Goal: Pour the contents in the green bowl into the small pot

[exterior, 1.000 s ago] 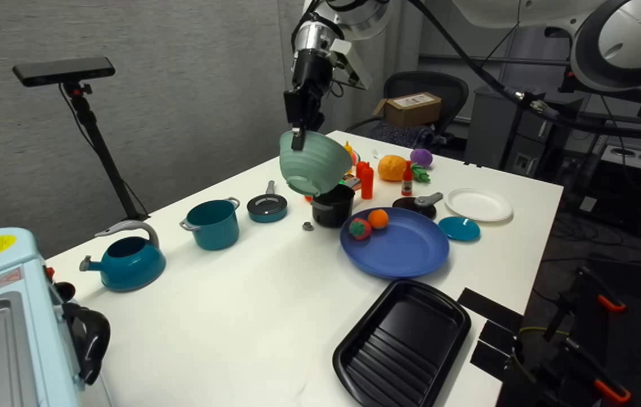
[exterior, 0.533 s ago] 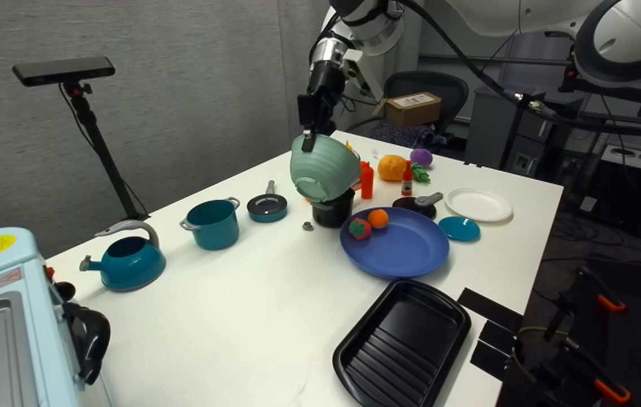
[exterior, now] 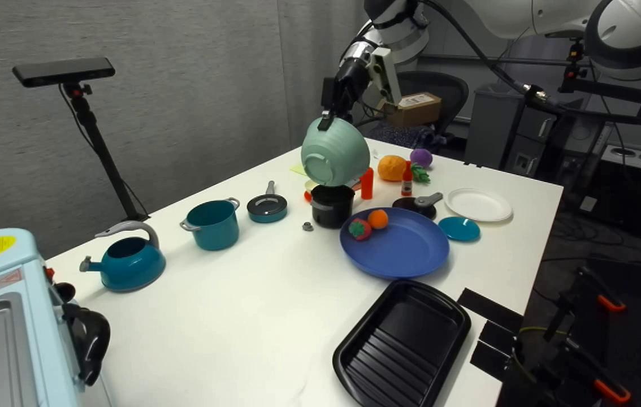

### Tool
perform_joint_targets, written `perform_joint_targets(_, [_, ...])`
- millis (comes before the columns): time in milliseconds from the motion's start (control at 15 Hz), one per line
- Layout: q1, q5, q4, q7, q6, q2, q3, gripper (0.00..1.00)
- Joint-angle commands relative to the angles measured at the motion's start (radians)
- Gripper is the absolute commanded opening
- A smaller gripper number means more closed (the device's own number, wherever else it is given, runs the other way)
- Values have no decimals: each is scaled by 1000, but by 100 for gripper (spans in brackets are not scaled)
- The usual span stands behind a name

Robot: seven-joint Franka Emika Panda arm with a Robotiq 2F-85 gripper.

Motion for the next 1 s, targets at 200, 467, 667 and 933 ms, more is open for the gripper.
perform_joint_targets(200, [-128,212,-176,-169,5,-33,93,2])
perform_joint_targets(467, [-89,412,-225,-253,-38,-50,-17,2])
perform_joint_targets(667, [-75,520,-261,-286,-40,-58,-53,2])
perform_joint_targets(933, [-34,595,-299,-270,-36,-91,-114,2])
